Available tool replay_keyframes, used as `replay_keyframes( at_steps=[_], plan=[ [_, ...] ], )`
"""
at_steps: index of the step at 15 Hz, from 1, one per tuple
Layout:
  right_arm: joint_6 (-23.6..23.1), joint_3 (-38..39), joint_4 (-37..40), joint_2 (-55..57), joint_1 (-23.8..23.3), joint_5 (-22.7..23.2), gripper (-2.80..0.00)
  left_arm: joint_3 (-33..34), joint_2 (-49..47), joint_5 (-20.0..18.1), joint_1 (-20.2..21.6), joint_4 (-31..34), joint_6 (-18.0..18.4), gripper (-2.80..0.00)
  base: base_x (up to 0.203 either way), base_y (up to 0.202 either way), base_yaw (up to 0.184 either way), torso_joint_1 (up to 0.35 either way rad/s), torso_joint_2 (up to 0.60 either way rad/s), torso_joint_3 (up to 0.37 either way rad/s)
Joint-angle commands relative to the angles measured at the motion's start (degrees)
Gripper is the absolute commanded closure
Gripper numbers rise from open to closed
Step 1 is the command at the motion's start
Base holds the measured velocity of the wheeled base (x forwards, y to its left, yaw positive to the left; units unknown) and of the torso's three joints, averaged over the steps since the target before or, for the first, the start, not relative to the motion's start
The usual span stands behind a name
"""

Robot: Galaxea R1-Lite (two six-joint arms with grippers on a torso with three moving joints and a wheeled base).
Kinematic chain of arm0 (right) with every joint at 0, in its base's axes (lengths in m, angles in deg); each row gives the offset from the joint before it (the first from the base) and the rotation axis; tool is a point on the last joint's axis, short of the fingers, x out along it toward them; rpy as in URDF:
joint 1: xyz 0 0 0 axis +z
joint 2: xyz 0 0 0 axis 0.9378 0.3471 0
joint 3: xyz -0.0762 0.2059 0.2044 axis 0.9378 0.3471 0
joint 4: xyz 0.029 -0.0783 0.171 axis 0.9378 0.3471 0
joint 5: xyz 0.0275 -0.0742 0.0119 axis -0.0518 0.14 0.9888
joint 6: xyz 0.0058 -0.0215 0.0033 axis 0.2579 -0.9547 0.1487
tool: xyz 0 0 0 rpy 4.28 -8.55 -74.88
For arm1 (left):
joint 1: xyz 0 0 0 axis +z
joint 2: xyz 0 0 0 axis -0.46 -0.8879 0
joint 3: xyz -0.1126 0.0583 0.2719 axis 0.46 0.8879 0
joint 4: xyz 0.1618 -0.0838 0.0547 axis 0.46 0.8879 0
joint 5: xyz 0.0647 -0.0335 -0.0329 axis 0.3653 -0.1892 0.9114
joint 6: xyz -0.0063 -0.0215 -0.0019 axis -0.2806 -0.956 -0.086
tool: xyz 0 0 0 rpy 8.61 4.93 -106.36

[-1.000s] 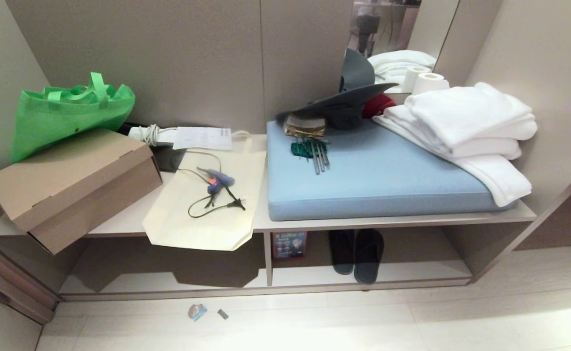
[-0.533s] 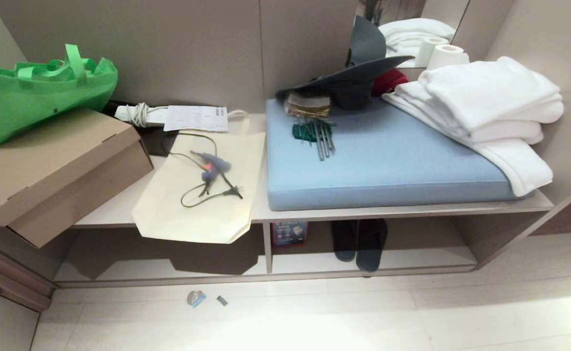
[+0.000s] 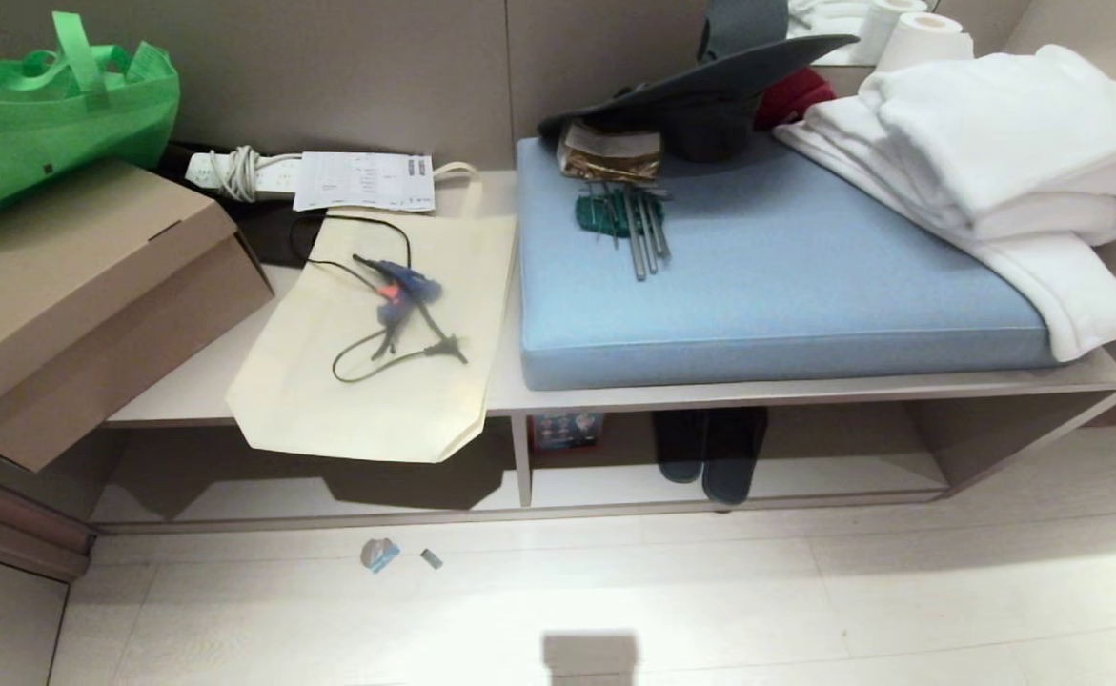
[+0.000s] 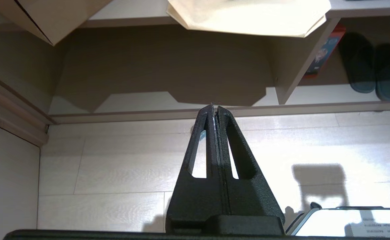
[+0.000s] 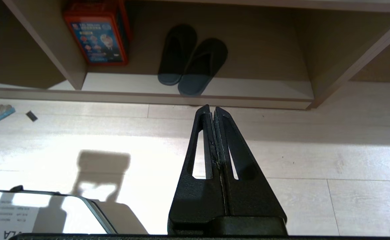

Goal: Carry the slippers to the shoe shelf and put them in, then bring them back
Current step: Pick up the slippers in the shoe cabinet

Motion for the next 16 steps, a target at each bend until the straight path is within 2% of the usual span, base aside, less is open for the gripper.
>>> replay_keyframes(
  at_steps=[1, 16],
  plan=[
    [-0.05, 0.0, 0.0, 0.09, 0.1, 0.02, 0.0, 0.44, -0.07, 0.0, 0.0, -0.05, -0.02, 0.0, 0.0, 0.0, 0.0, 0.002, 0.0, -0.194],
    [-0.05, 0.0, 0.0, 0.09, 0.02, 0.02, 0.0, 0.44, -0.07, 0.0, 0.0, -0.05, -0.02, 0.0, 0.0, 0.0, 0.0, 0.0, 0.0, -0.198]
  ],
)
